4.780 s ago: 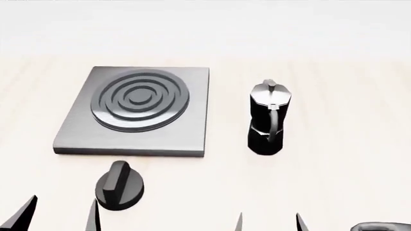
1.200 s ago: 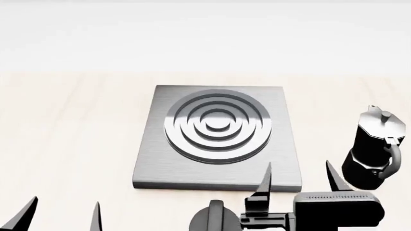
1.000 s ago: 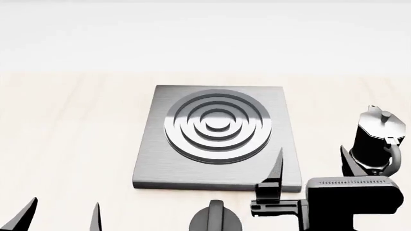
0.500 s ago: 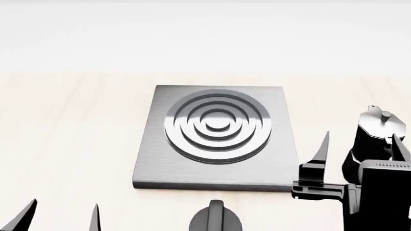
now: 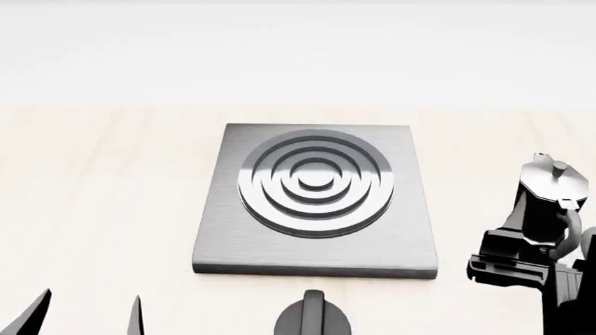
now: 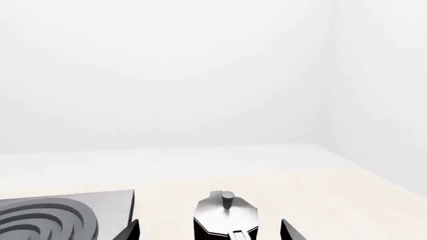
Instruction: Put the moka pot on the stove.
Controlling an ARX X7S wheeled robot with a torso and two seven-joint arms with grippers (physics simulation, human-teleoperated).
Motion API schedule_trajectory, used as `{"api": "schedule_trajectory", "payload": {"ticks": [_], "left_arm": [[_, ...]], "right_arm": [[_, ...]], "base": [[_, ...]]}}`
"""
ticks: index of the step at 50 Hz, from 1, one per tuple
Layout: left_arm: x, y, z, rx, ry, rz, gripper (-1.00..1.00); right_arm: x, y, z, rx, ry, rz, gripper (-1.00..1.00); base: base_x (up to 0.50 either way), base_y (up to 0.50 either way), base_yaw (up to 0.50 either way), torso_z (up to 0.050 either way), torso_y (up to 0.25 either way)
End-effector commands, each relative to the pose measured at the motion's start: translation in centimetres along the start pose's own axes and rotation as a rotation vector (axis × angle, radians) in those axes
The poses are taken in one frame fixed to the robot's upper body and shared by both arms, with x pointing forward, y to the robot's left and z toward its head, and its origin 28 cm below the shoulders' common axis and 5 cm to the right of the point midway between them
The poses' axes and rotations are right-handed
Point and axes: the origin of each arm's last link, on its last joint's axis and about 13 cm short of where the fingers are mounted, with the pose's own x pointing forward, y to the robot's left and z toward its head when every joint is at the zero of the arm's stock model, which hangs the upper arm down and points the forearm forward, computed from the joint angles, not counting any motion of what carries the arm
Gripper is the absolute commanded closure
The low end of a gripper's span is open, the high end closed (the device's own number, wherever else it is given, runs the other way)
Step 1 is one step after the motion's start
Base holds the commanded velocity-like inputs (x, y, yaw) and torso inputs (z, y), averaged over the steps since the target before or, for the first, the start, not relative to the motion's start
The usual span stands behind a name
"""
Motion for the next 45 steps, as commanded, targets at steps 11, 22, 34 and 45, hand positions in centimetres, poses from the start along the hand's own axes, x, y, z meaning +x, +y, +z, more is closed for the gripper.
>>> {"api": "schedule_trajectory", "payload": {"ticks": [11, 22, 34, 45], "left_arm": [[-0.2, 0.2, 0.2, -0.027, -0.002, 0.003, -1.00], [-0.2, 0.3, 0.2, -0.025, -0.005, 0.009, -1.00], [-0.3, 0.3, 0.4, -0.022, -0.011, 0.008, -1.00], [-0.3, 0.2, 0.4, -0.018, -0.010, 0.007, -1.00]], "right_arm": [[0.7, -2.5, -2.2, 0.046, 0.106, -0.012, -1.00], [1.5, -3.5, -2.6, 0.065, 0.148, -0.024, -1.00], [2.7, -3.3, -2.4, 0.139, 0.172, -0.005, -1.00], [4.0, -2.8, -4.9, 0.171, 0.230, 0.013, -1.00]], "base": [[0.00, 0.00, 0.00, 0.000, 0.000], [0.00, 0.00, 0.00, 0.000, 0.000], [0.00, 0.00, 0.00, 0.000, 0.000], [0.00, 0.00, 0.00, 0.000, 0.000]]}}
